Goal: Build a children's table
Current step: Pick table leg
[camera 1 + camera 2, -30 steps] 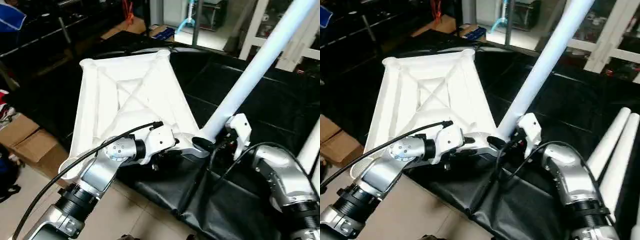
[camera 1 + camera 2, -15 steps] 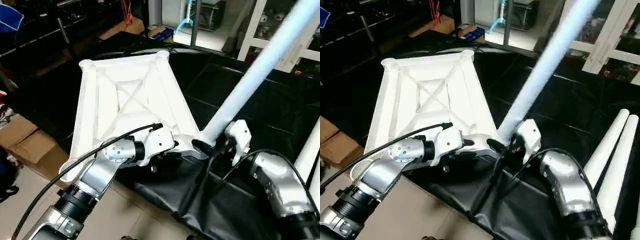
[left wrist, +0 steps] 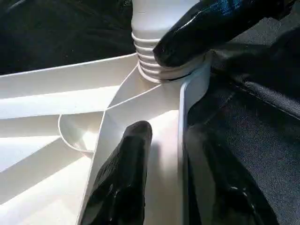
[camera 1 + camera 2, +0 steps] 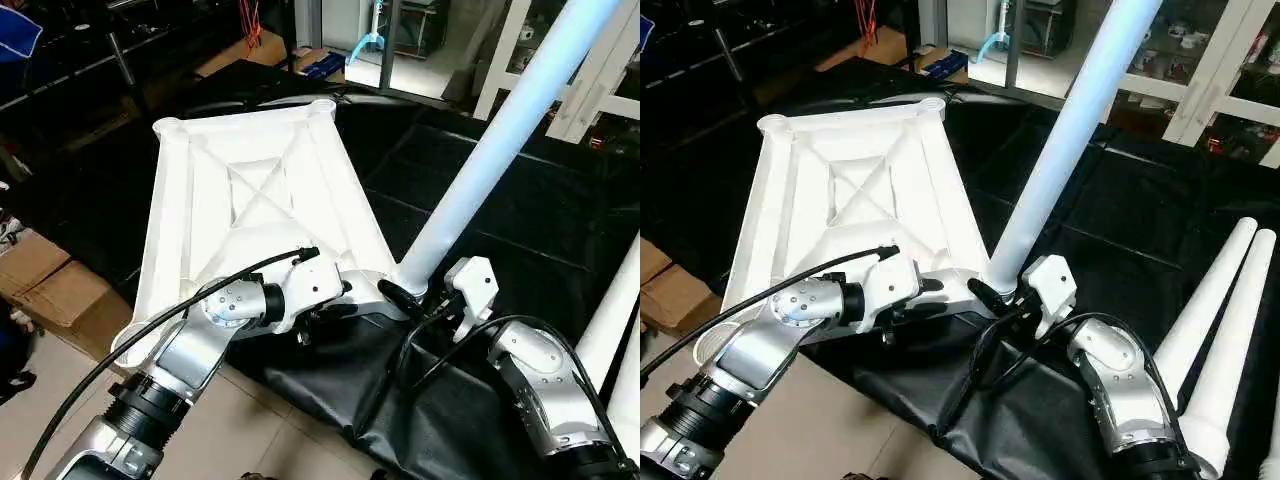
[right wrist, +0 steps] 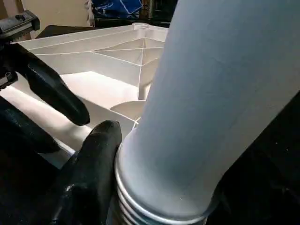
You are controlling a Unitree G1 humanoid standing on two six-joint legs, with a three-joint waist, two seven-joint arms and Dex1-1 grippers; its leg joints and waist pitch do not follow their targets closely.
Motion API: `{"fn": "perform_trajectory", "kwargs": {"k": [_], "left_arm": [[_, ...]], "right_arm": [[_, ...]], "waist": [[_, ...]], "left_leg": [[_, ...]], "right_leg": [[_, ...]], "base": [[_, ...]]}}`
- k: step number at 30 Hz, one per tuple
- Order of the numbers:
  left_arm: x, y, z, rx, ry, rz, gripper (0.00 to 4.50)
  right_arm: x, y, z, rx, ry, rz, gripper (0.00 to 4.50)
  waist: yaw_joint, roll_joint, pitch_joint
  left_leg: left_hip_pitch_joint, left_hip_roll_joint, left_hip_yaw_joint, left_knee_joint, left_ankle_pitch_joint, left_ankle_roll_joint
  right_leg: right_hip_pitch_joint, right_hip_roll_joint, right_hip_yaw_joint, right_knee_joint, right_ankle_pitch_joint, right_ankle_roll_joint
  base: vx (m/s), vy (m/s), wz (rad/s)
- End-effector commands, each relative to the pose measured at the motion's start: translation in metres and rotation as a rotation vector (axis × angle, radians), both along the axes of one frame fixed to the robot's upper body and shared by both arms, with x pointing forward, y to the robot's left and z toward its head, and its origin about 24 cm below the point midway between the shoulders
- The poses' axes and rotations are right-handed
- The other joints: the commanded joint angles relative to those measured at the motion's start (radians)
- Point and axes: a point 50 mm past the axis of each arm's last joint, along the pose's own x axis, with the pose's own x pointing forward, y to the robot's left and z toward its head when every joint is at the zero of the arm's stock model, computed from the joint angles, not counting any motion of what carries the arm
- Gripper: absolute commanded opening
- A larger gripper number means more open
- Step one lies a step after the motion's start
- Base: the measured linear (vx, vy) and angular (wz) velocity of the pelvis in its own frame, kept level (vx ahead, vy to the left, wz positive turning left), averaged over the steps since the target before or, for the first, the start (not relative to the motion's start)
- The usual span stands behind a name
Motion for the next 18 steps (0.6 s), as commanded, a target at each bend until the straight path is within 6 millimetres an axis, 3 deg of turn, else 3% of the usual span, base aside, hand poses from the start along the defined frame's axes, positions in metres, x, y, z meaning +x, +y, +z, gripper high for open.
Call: {"fn": "perform_trajectory", "kwargs": {"k": [1,10,16,18], "left_arm": [[-0.0009,0.0023,0.0035,0.009,-0.022,0.003,1.49],[-0.0026,0.0040,0.0030,0.022,-0.025,0.005,1.49],[-0.0055,0.0059,0.0013,0.035,-0.013,-0.001,1.49],[-0.0059,0.0065,0.0008,0.039,-0.010,-0.003,1.49]], "right_arm": [[-0.0265,-0.0098,-0.0584,-0.191,0.265,0.019,2.64],[-0.0326,-0.0026,-0.0648,-0.302,0.268,0.144,2.64],[-0.0304,-0.0024,-0.0658,-0.280,0.294,0.134,2.64],[-0.0287,-0.0032,-0.0648,-0.278,0.300,0.135,2.64]], "waist": [[-0.004,-0.009,-0.027],[-0.017,-0.013,-0.027],[-0.022,-0.014,-0.029],[-0.022,-0.015,-0.030]], "left_leg": [[0.011,0.068,-0.047,-0.093,-0.406,0.029],[0.015,0.069,-0.054,-0.099,-0.486,0.005],[0.005,0.071,-0.055,-0.103,-0.465,0.014],[0.006,0.070,-0.053,-0.103,-0.459,0.016]], "right_leg": [[0.011,-0.094,0.057,-0.105,-0.555,-0.122],[0.004,-0.092,0.057,-0.108,-0.582,-0.106],[0.011,-0.093,0.058,-0.103,-0.528,-0.121],[0.011,-0.093,0.058,-0.105,-0.520,-0.125]], "base": [[0.000,0.000,0.00],[0.000,0.000,0.00],[0.000,0.000,0.00],[0.000,0.000,0.00]]}}
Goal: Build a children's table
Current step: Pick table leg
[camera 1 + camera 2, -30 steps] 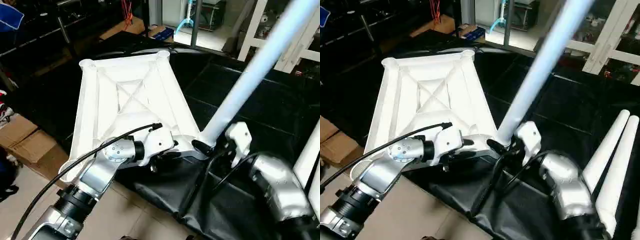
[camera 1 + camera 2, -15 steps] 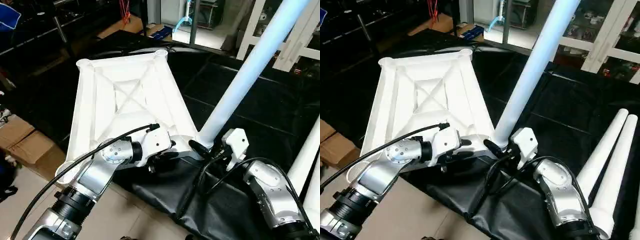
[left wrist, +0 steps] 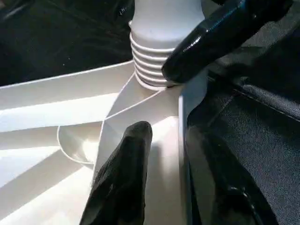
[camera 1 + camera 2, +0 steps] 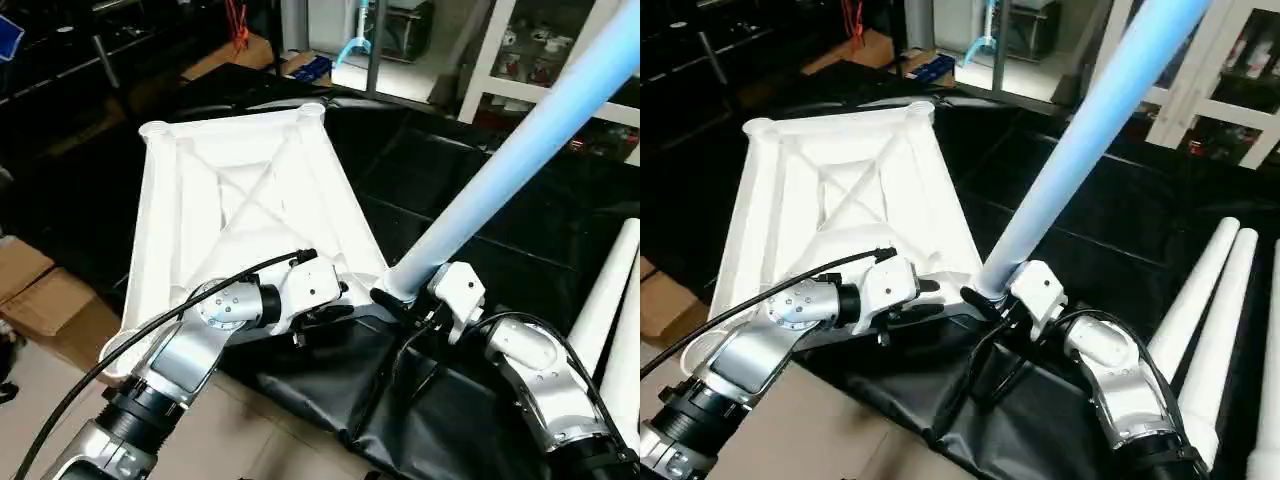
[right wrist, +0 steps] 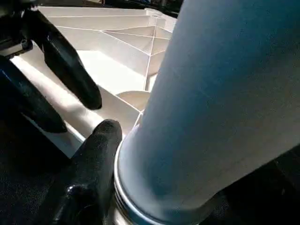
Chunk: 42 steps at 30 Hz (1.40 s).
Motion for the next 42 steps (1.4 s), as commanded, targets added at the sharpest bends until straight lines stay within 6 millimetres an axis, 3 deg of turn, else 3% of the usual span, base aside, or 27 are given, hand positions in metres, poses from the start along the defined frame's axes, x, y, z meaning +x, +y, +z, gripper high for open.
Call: {"fn": "perform_trajectory", "kwargs": {"k": [1,4,6,11,15,17,21,22,24,26,28,31,33,35,39,42], "left_arm": [[-0.002,0.001,0.002,0.013,-0.007,-0.008,1.49],[-0.002,0.002,0.001,0.020,-0.002,-0.011,1.49],[-0.002,0.002,0.001,0.020,-0.001,-0.010,1.49],[-0.002,0.002,0.002,0.023,0.003,-0.012,1.49],[-0.004,0.003,0.001,0.027,0.009,-0.013,1.49],[-0.004,0.004,0.000,0.028,0.010,-0.013,1.49],[-0.005,0.004,-0.003,0.037,0.032,-0.012,1.49],[-0.006,0.005,-0.003,0.039,0.037,-0.013,1.49],[-0.008,0.006,-0.008,0.050,0.082,-0.012,1.49],[-0.007,0.009,-0.014,0.050,0.126,0.024,1.77],[0.000,0.016,-0.019,0.050,0.156,0.112,1.87],[0.005,0.021,-0.022,0.046,0.176,0.155,2.22],[0.006,0.020,-0.021,0.029,0.190,0.151,2.28],[0.006,0.019,-0.021,0.024,0.198,0.147,2.32],[0.008,0.017,-0.024,0.046,0.206,0.135,2.75],[0.008,0.017,-0.026,0.075,0.218,0.128,3.02]], "right_arm": [[-0.030,-0.011,-0.066,-0.156,0.347,0.006,2.64],[-0.027,-0.011,-0.065,-0.177,0.371,0.044,2.64],[-0.027,-0.009,-0.064,-0.200,0.391,0.086,2.64],[-0.024,-0.005,-0.060,-0.248,0.398,0.163,2.64],[-0.020,-0.003,-0.054,-0.255,0.413,0.199,2.64],[-0.021,-0.003,-0.054,-0.269,0.418,0.211,2.64],[-0.023,-0.004,-0.057,-0.249,0.424,0.189,2.64],[-0.023,-0.004,-0.057,-0.246,0.424,0.187,2.64],[-0.024,-0.004,-0.058,-0.236,0.419,0.176,2.64],[-0.023,-0.003,-0.056,-0.219,0.408,0.164,2.64],[-0.022,-0.003,-0.054,-0.205,0.396,0.152,2.64],[-0.022,-0.005,-0.053,-0.205,0.396,0.151,2.64],[-0.023,-0.005,-0.053,-0.204,0.395,0.151,2.64],[-0.024,-0.007,-0.052,-0.203,0.395,0.150,2.64],[-0.025,-0.009,-0.052,-0.206,0.396,0.150,2.64],[-0.026,-0.011,-0.051,-0.210,0.397,0.152,2.64]], "waist": [[0.001,0.001,-0.021],[-0.001,0.000,-0.020],[0.001,0.000,-0.018],[0.002,-0.001,-0.018],[0.000,-0.004,-0.017],[0.003,-0.005,-0.018],[0.004,-0.004,-0.023],[0.003,0.002,-0.023],[0.002,0.000,-0.022],[0.002,0.000,-0.019],[0.002,0.008,-0.018],[0.005,0.009,-0.018],[0.004,0.006,-0.020],[0.006,0.009,-0.023],[0.006,0.011,-0.025],[0.005,0.002,-0.022]], "left_leg": [[0.009,0.072,-0.051,-0.096,-0.455,0.020],[0.005,0.071,-0.053,-0.098,-0.456,0.021],[0.012,0.071,-0.051,-0.096,-0.473,0.017],[0.012,0.070,-0.051,-0.096,-0.464,0.022],[0.002,0.071,-0.056,-0.100,-0.444,0.029],[0.007,0.071,-0.052,-0.096,-0.425,0.034],[0.004,0.072,-0.049,-0.097,-0.374,0.043],[0.002,0.072,-0.049,-0.097,-0.368,0.042],[0.005,0.073,-0.047,-0.098,-0.382,0.039],[0.013,0.071,-0.046,-0.098,-0.415,0.032],[0.019,0.069,-0.046,-0.098,-0.431,0.024],[0.023,0.067,-0.047,-0.098,-0.438,0.026],[0.019,0.067,-0.047,-0.099,-0.424,0.031],[0.019,0.069,-0.046,-0.098,-0.401,0.039],[0.017,0.071,-0.045,-0.099,-0.388,0.043],[0.024,0.069,-0.043,-0.098,-0.410,0.044]], "right_leg": [[0.010,-0.093,0.058,-0.098,-0.516,-0.132],[0.013,-0.091,0.056,-0.095,-0.512,-0.138],[0.008,-0.092,0.058,-0.100,-0.545,-0.130],[0.008,-0.093,0.059,-0.102,-0.559,-0.126],[0.017,-0.093,0.056,-0.097,-0.557,-0.125],[0.012,-0.096,0.060,-0.102,-0.567,-0.121],[0.019,-0.091,0.059,-0.094,-0.472,-0.150],[0.023,-0.091,0.058,-0.089,-0.432,-0.167],[0.022,-0.091,0.058,-0.091,-0.439,-0.171],[0.016,-0.090,0.059,-0.096,-0.486,-0.165],[0.013,-0.088,0.058,-0.101,-0.519,-0.154],[0.013,-0.088,0.056,-0.106,-0.539,-0.145],[0.016,-0.089,0.056,-0.106,-0.530,-0.145],[0.017,-0.090,0.057,-0.106,-0.519,-0.146],[0.019,-0.088,0.057,-0.102,-0.483,-0.160],[0.012,-0.089,0.058,-0.111,-0.557,-0.140]], "base": [[0.000,0.000,0.00],[0.000,0.000,0.00],[0.000,0.000,0.00],[0.000,0.000,0.00],[0.000,0.000,0.00],[0.000,0.000,0.00],[0.000,0.000,0.00],[0.000,0.000,0.00],[0.000,0.000,0.00],[0.000,0.000,0.00],[0.000,0.000,0.00],[0.000,0.000,0.00],[0.000,0.000,0.00],[0.000,0.000,0.00],[0.000,0.000,0.00],[0.000,0.000,0.00]]}}
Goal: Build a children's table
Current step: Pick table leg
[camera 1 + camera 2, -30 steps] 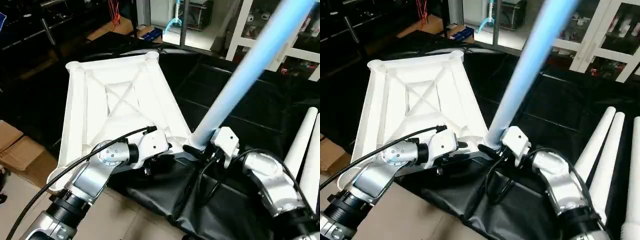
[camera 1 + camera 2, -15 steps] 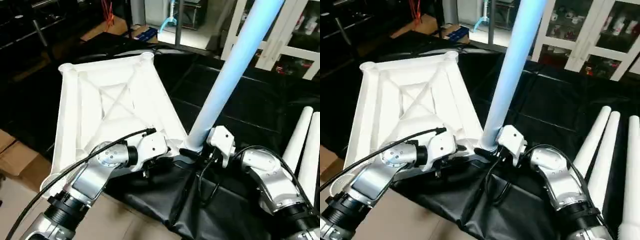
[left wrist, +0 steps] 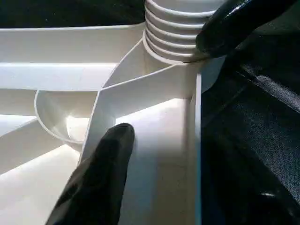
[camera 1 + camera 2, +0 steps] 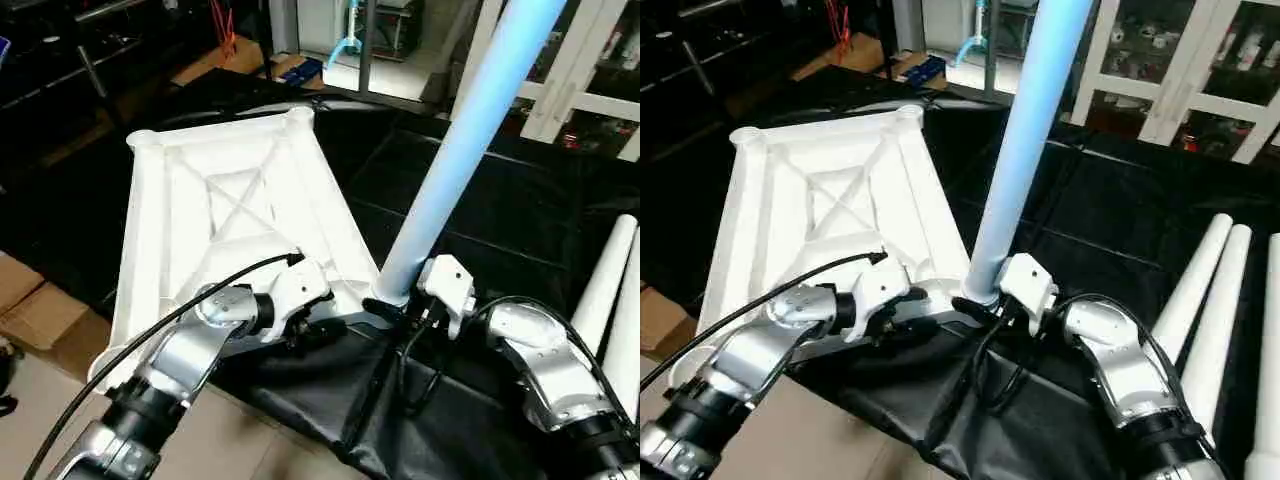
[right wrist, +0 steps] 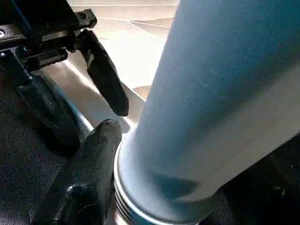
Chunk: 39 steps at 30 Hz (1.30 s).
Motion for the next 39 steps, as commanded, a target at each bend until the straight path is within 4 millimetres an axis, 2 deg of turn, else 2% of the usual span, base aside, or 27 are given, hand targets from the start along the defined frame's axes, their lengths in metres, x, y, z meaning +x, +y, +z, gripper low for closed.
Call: {"fn": "perform_trajectory", "kwargs": {"k": [1,2,3,5,6,7,8,9,12,14,16,18,20,22,25,26,27,28,30,31,35,39], "left_arm": [[0.002,0.013,-0.011,0.095,0.040,0.033,3.11],[0.002,0.013,-0.011,0.095,0.040,0.033,3.15],[0.001,0.014,-0.013,0.113,0.056,0.038,3.16],[0.000,0.016,-0.013,0.125,0.074,0.039,2.77],[-0.002,0.014,-0.014,0.104,0.106,0.038,2.84],[-0.003,0.012,-0.015,0.088,0.119,0.036,2.79],[-0.004,0.008,-0.013,0.056,0.147,0.028,2.60],[-0.005,0.007,-0.013,0.048,0.158,0.023,2.42],[-0.009,-0.002,-0.011,0.013,0.228,0.007,2.36],[-0.009,-0.003,-0.012,0.029,0.244,0.017,2.00],[-0.008,-0.002,-0.015,0.089,0.238,0.043,1.91],[-0.008,-0.001,-0.015,0.103,0.235,0.048,1.79],[-0.011,0.004,-0.019,0.195,0.212,0.045,1.47],[-0.015,0.006,-0.022,0.245,0.210,0.045,1.45],[-0.021,0.007,-0.025,0.282,0.221,0.042,1.01],[-0.027,0.007,-0.030,0.304,0.234,0.041,1.00],[-0.029,0.007,-0.032,0.308,0.240,0.042,1.00],[-0.030,0.007,-0.034,0.315,0.243,0.043,0.85],[-0.031,0.007,-0.035,0.323,0.245,0.044,0.60],[-0.034,0.009,-0.039,0.331,0.251,0.056,0.56],[-0.028,0.009,-0.036,0.224,0.250,0.167,0.25],[-0.019,0.010,-0.031,0.125,0.228,0.267,0.02]], "right_arm": [[-0.033,-0.013,-0.061,-0.147,0.319,-0.002,2.64],[-0.033,-0.013,-0.061,-0.147,0.319,-0.002,2.64],[-0.033,-0.015,-0.060,-0.150,0.318,0.000,2.64],[-0.032,-0.016,-0.059,-0.154,0.317,0.001,2.64],[-0.032,-0.019,-0.058,-0.160,0.316,-0.001,2.64],[-0.032,-0.020,-0.058,-0.162,0.316,-0.002,2.64],[-0.033,-0.021,-0.057,-0.163,0.316,-0.003,2.64],[-0.033,-0.021,-0.057,-0.164,0.317,-0.003,2.64],[-0.035,-0.022,-0.057,-0.174,0.322,0.003,2.64],[-0.036,-0.022,-0.058,-0.179,0.323,0.007,2.64],[-0.036,-0.021,-0.057,-0.179,0.322,0.012,2.64],[-0.036,-0.021,-0.056,-0.179,0.321,0.012,2.64],[-0.035,-0.021,-0.056,-0.183,0.316,0.012,2.64],[-0.034,-0.021,-0.055,-0.184,0.312,0.012,2.64],[-0.033,-0.020,-0.054,-0.179,0.309,0.010,2.64],[-0.033,-0.020,-0.054,-0.178,0.308,0.010,2.64],[-0.033,-0.020,-0.054,-0.178,0.308,0.010,2.64],[-0.033,-0.020,-0.055,-0.178,0.309,0.010,2.64],[-0.033,-0.020,-0.055,-0.178,0.309,0.009,2.63],[-0.033,-0.019,-0.055,-0.175,0.310,0.010,2.63],[-0.031,-0.017,-0.056,-0.161,0.309,0.005,2.63],[-0.027,-0.018,-0.058,-0.143,0.297,-0.064,2.63]], "waist": [[0.001,-0.010,-0.012],[0.002,-0.008,-0.012],[0.000,-0.010,-0.009],[0.001,-0.009,-0.011],[-0.001,-0.011,-0.008],[-0.001,-0.009,-0.009],[-0.003,-0.012,-0.006],[-0.002,-0.010,-0.008],[-0.002,-0.015,-0.007],[-0.001,-0.015,-0.008],[-0.004,-0.019,-0.007],[-0.003,-0.018,-0.004],[-0.003,-0.019,-0.004],[-0.004,-0.021,-0.004],[-0.003,-0.022,-0.006],[-0.003,-0.026,-0.008],[-0.004,-0.022,-0.007],[-0.005,-0.027,-0.008],[-0.006,-0.025,-0.007],[-0.006,-0.029,-0.008],[-0.008,-0.029,-0.007],[-0.010,-0.032,-0.007]], "left_leg": [[0.005,0.070,-0.043,-0.082,-0.400,0.060],[0.005,0.071,-0.045,-0.082,-0.399,0.060],[0.003,0.070,-0.045,-0.083,-0.396,0.061],[0.002,0.072,-0.046,-0.084,-0.390,0.060],[0.000,0.072,-0.046,-0.085,-0.387,0.061],[0.000,0.073,-0.046,-0.085,-0.381,0.061],[-0.001,0.073,-0.045,-0.086,-0.381,0.062],[0.000,0.074,-0.045,-0.086,-0.378,0.060],[-0.003,0.076,-0.042,-0.086,-0.347,0.065],[-0.003,0.075,-0.039,-0.084,-0.331,0.071],[-0.003,0.075,-0.037,-0.085,-0.320,0.081],[-0.004,0.075,-0.039,-0.086,-0.325,0.082],[0.000,0.076,-0.041,-0.087,-0.351,0.076],[-0.002,0.078,-0.044,-0.089,-0.356,0.070],[-0.003,0.077,-0.044,-0.087,-0.338,0.073],[-0.005,0.078,-0.044,-0.088,-0.326,0.074],[-0.006,0.077,-0.043,-0.087,-0.322,0.078],[-0.006,0.076,-0.042,-0.087,-0.323,0.078],[-0.005,0.076,-0.043,-0.088,-0.333,0.075],[-0.006,0.077,-0.044,-0.088,-0.336,0.075],[-0.005,0.075,-0.044,-0.088,-0.341,0.075],[-0.002,0.072,-0.046,-0.088,-0.369,0.074]], "right_leg": [[0.005,-0.091,0.059,-0.104,-0.577,-0.131],[0.005,-0.092,0.059,-0.104,-0.584,-0.127],[0.004,-0.092,0.060,-0.105,-0.591,-0.121],[0.006,-0.092,0.059,-0.104,-0.584,-0.118],[0.005,-0.092,0.060,-0.103,-0.573,-0.122],[0.007,-0.092,0.060,-0.101,-0.552,-0.129],[0.006,-0.091,0.060,-0.101,-0.546,-0.132],[0.008,-0.091,0.061,-0.099,-0.534,-0.137],[0.011,-0.090,0.063,-0.092,-0.459,-0.167],[0.013,-0.090,0.063,-0.088,-0.423,-0.181],[0.016,-0.089,0.064,-0.088,-0.403,-0.191],[0.016,-0.091,0.063,-0.090,-0.426,-0.189],[0.014,-0.092,0.063,-0.095,-0.470,-0.177],[0.015,-0.095,0.064,-0.095,-0.495,-0.163],[0.015,-0.095,0.065,-0.095,-0.490,-0.162],[0.018,-0.095,0.064,-0.092,-0.470,-0.168],[0.017,-0.094,0.064,-0.092,-0.461,-0.170],[0.017,-0.092,0.063,-0.093,-0.462,-0.170],[0.016,-0.093,0.063,-0.094,-0.470,-0.168],[0.017,-0.093,0.063,-0.095,-0.475,-0.167],[0.015,-0.093,0.063,-0.096,-0.493,-0.163],[0.010,-0.094,0.061,-0.105,-0.574,-0.140]], "base": [[0.000,0.000,0.00],[0.000,0.000,0.00],[0.000,0.000,0.00],[0.000,0.000,0.00],[0.000,0.000,0.00],[0.000,0.000,0.00],[0.000,0.000,0.00],[0.000,0.000,0.00],[0.000,0.000,0.00],[0.000,0.000,0.00],[0.000,0.000,0.00],[0.000,0.000,0.00],[0.000,0.000,0.00],[0.000,0.000,0.00],[0.000,0.000,0.00],[0.000,0.000,0.00],[0.000,0.000,0.00],[0.000,0.000,0.00],[0.000,0.000,0.00],[0.000,0.000,0.00],[0.000,0.000,0.00],[0.000,0.000,0.00]]}}
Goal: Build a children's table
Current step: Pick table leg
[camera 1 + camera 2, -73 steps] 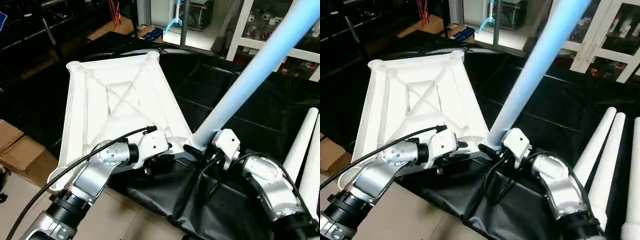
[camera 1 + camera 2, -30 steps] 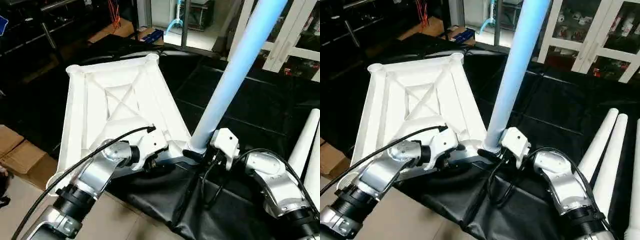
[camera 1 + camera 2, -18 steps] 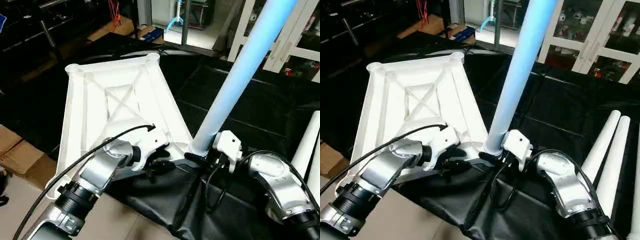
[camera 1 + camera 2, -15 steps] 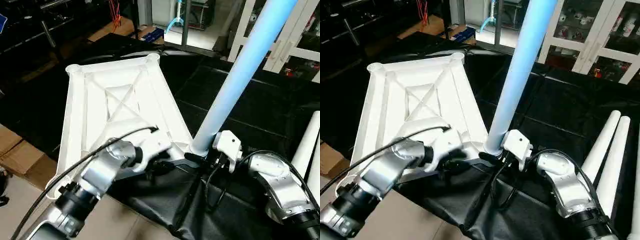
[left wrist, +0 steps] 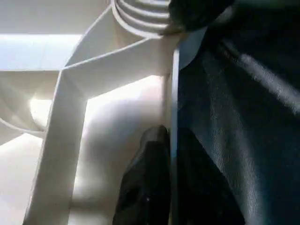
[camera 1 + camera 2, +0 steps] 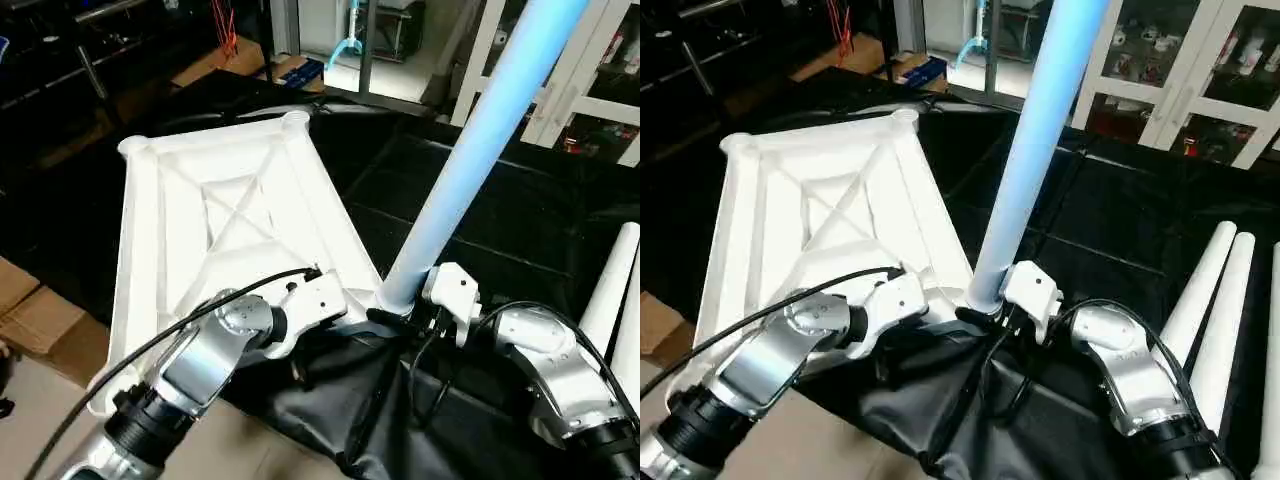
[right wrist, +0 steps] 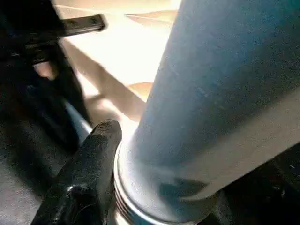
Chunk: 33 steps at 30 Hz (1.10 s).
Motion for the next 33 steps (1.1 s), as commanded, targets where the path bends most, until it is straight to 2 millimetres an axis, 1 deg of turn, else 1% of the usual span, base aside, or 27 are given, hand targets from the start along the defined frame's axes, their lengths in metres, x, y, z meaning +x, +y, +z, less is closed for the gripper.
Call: {"fn": "perform_trajectory", "kwargs": {"k": [1,4,5,6,7,8,10,11,12,13,14,15,16,17,18,19,21,23,24,25,26,27,28,29,30,31,33], "left_arm": [[0.004,0.023,-0.026,0.023,0.065,0.236,0.02],[0.008,0.021,-0.022,-0.026,0.055,0.270,0.00],[0.012,0.018,-0.019,-0.052,0.037,0.294,0.00],[0.012,0.018,-0.019,-0.052,0.037,0.294,0.00],[0.014,0.015,-0.018,-0.064,0.023,0.305,0.00],[0.014,0.015,-0.018,-0.064,0.023,0.305,0.00],[0.017,0.010,-0.016,-0.080,0.014,0.307,0.00],[0.018,0.006,-0.015,-0.084,0.005,0.305,0.00],[0.020,-0.001,-0.014,-0.085,-0.007,0.299,0.00],[0.020,-0.006,-0.013,-0.084,-0.016,0.295,0.00],[0.022,-0.015,-0.012,-0.081,-0.038,0.290,0.00],[0.023,-0.026,-0.011,-0.089,-0.050,0.275,0.00],[0.023,-0.032,-0.010,-0.097,-0.052,0.269,0.00],[0.022,-0.041,-0.008,-0.115,-0.055,0.263,0.00],[0.022,-0.045,-0.007,-0.123,-0.054,0.261,0.00],[0.021,-0.052,-0.007,-0.114,-0.070,0.260,0.00],[0.021,-0.054,-0.006,-0.110,-0.077,0.261,0.00],[0.021,-0.056,-0.007,-0.094,-0.091,0.265,0.00],[0.021,-0.056,-0.007,-0.094,-0.091,0.266,0.00],[0.021,-0.058,-0.008,-0.093,-0.091,0.268,0.00],[0.020,-0.059,-0.009,-0.091,-0.090,0.269,0.00],[0.019,-0.059,-0.010,-0.091,-0.088,0.270,0.00],[0.018,-0.057,-0.011,-0.089,-0.085,0.270,0.00],[0.018,-0.056,-0.012,-0.085,-0.084,0.270,0.00],[0.018,-0.051,-0.014,-0.078,-0.085,0.271,0.00],[0.018,-0.051,-0.014,-0.078,-0.085,0.271,0.00],[0.018,-0.045,-0.015,-0.072,-0.088,0.265,0.00]], "right_arm": [[-0.022,-0.014,-0.059,-0.126,0.276,-0.103,2.63],[-0.019,-0.013,-0.063,-0.106,0.275,-0.173,2.63],[-0.016,-0.011,-0.067,-0.090,0.275,-0.233,2.63],[-0.016,-0.011,-0.067,-0.090,0.275,-0.233,2.63],[-0.015,-0.007,-0.071,-0.088,0.277,-0.270,2.63],[-0.015,-0.007,-0.071,-0.088,0.277,-0.270,2.63],[-0.013,-0.002,-0.075,-0.092,0.288,-0.304,2.63],[-0.012,0.001,-0.077,-0.092,0.298,-0.330,2.63],[-0.010,0.005,-0.081,-0.107,0.307,-0.371,2.63],[-0.009,0.007,-0.083,-0.119,0.312,-0.397,2.63],[-0.007,0.012,-0.087,-0.141,0.308,-0.418,2.63],[-0.007,0.018,-0.090,-0.160,0.309,-0.420,2.63],[-0.007,0.021,-0.091,-0.164,0.312,-0.421,2.63],[-0.007,0.025,-0.092,-0.165,0.320,-0.429,2.63],[-0.007,0.026,-0.093,-0.164,0.324,-0.433,2.63],[-0.005,0.026,-0.094,-0.187,0.309,-0.466,2.63],[-0.004,0.026,-0.095,-0.197,0.305,-0.480,2.63],[-0.001,0.024,-0.095,-0.195,0.309,-0.528,2.63],[-0.001,0.024,-0.096,-0.193,0.311,-0.534,2.63],[-0.001,0.023,-0.096,-0.185,0.320,-0.559,2.63],[0.000,0.024,-0.097,-0.169,0.330,-0.582,2.63],[0.001,0.024,-0.097,-0.158,0.336,-0.593,2.63],[0.002,0.026,-0.096,-0.134,0.342,-0.599,2.63],[0.003,0.028,-0.094,-0.105,0.344,-0.590,2.63],[0.006,0.033,-0.089,-0.036,0.350,-0.575,2.63],[0.006,0.033,-0.089,-0.036,0.350,-0.575,2.63],[0.010,0.037,-0.081,0.016,0.329,-0.550,2.63]], "waist": [[-0.002,-0.018,0.001],[-0.005,-0.021,0.003],[-0.004,-0.021,0.003],[-0.006,-0.023,0.005],[-0.008,-0.021,0.006],[-0.011,-0.020,0.007],[-0.017,-0.022,0.007],[-0.020,-0.020,0.007],[-0.024,-0.023,0.008],[-0.030,-0.021,0.010],[-0.032,-0.024,0.008],[-0.035,-0.022,0.009],[-0.035,-0.019,0.011],[-0.035,-0.021,0.010],[-0.034,-0.020,0.012],[-0.035,-0.024,0.012],[-0.039,-0.025,0.013],[-0.040,-0.030,0.013],[-0.044,-0.026,0.012],[-0.046,-0.029,0.012],[-0.047,-0.024,0.012],[-0.049,-0.026,0.013],[-0.050,-0.031,0.014],[-0.051,-0.031,0.015],[-0.052,-0.032,0.014],[-0.052,-0.032,0.014],[-0.050,-0.034,0.012]], "left_leg": [[-0.004,0.072,-0.046,-0.080,-0.379,0.071],[-0.003,0.068,-0.049,-0.079,-0.400,0.065],[-0.003,0.068,-0.053,-0.080,-0.411,0.062],[-0.001,0.067,-0.053,-0.081,-0.418,0.061],[0.004,0.065,-0.055,-0.080,-0.448,0.054],[0.005,0.064,-0.057,-0.081,-0.459,0.051],[-0.001,0.063,-0.063,-0.087,-0.472,0.043],[0.002,0.064,-0.066,-0.088,-0.492,0.039],[0.004,0.063,-0.066,-0.088,-0.500,0.039],[0.011,0.057,-0.070,-0.085,-0.525,0.035],[0.010,0.058,-0.073,-0.086,-0.528,0.033],[0.006,0.059,-0.078,-0.090,-0.541,0.028],[0.010,0.059,-0.080,-0.092,-0.559,0.022],[0.011,0.059,-0.080,-0.092,-0.564,0.021],[0.012,0.061,-0.080,-0.093,-0.569,0.022],[0.011,0.061,-0.082,-0.096,-0.575,0.022],[0.007,0.060,-0.088,-0.100,-0.601,0.019],[0.011,0.057,-0.091,-0.101,-0.621,0.020],[0.009,0.057,-0.094,-0.102,-0.632,0.019],[0.006,0.059,-0.096,-0.104,-0.632,0.018],[0.004,0.062,-0.096,-0.106,-0.629,0.015],[0.002,0.063,-0.095,-0.108,-0.636,0.017],[0.003,0.062,-0.093,-0.108,-0.642,0.018],[0.007,0.059,-0.095,-0.106,-0.648,0.021],[0.004,0.059,-0.098,-0.106,-0.641,0.025],[0.002,0.060,-0.099,-0.107,-0.640,0.026],[0.003,0.061,-0.098,-0.106,-0.627,0.031]], "right_leg": [[-0.001,-0.094,0.058,-0.101,-0.593,-0.137],[-0.005,-0.094,0.056,-0.107,-0.657,-0.110],[-0.006,-0.096,0.055,-0.110,-0.689,-0.093],[-0.009,-0.096,0.055,-0.113,-0.706,-0.086],[-0.015,-0.096,0.052,-0.119,-0.752,-0.065],[-0.016,-0.095,0.049,-0.121,-0.760,-0.060],[-0.010,-0.096,0.045,-0.121,-0.760,-0.047],[-0.013,-0.094,0.045,-0.123,-0.757,-0.044],[-0.017,-0.093,0.046,-0.124,-0.759,-0.044],[-0.022,-0.095,0.044,-0.131,-0.793,-0.034],[-0.020,-0.095,0.044,-0.129,-0.786,-0.036],[-0.016,-0.095,0.040,-0.126,-0.762,-0.040],[-0.017,-0.095,0.040,-0.128,-0.746,-0.041],[-0.016,-0.095,0.040,-0.128,-0.736,-0.041],[-0.016,-0.096,0.042,-0.127,-0.713,-0.045],[-0.014,-0.097,0.043,-0.124,-0.706,-0.048],[-0.009,-0.097,0.037,-0.122,-0.706,-0.043],[-0.014,-0.101,0.038,-0.125,-0.719,-0.034],[-0.012,-0.102,0.039,-0.121,-0.694,-0.042],[-0.008,-0.104,0.040,-0.119,-0.673,-0.047],[-0.005,-0.105,0.042,-0.113,-0.621,-0.061],[-0.006,-0.106,0.044,-0.112,-0.607,-0.069],[-0.008,-0.106,0.045,-0.113,-0.619,-0.068],[-0.010,-0.110,0.045,-0.116,-0.648,-0.064],[-0.007,-0.114,0.046,-0.115,-0.658,-0.062],[-0.005,-0.116,0.046,-0.114,-0.658,-0.062],[-0.007,-0.118,0.050,-0.113,-0.644,-0.066]], "base": [[0.000,0.000,0.00],[0.000,0.000,0.00],[0.000,0.000,0.00],[0.000,0.000,0.00],[0.000,0.000,0.00],[0.000,0.000,0.00],[0.000,0.000,0.00],[0.000,0.000,0.00],[0.000,0.000,0.00],[0.000,0.000,0.00],[0.000,0.000,0.00],[0.000,0.000,0.00],[0.000,0.000,0.00],[0.000,0.000,0.00],[0.000,0.000,0.00],[0.000,0.000,0.00],[-0.010,0.028,-0.02],[-0.017,0.056,-0.03],[0.000,0.000,0.00],[0.000,0.000,0.00],[0.000,0.000,0.00],[0.000,0.000,0.00],[0.000,0.000,0.00],[0.000,0.000,0.00],[0.000,0.000,0.00],[0.000,0.000,0.00],[0.000,0.000,0.00]]}}
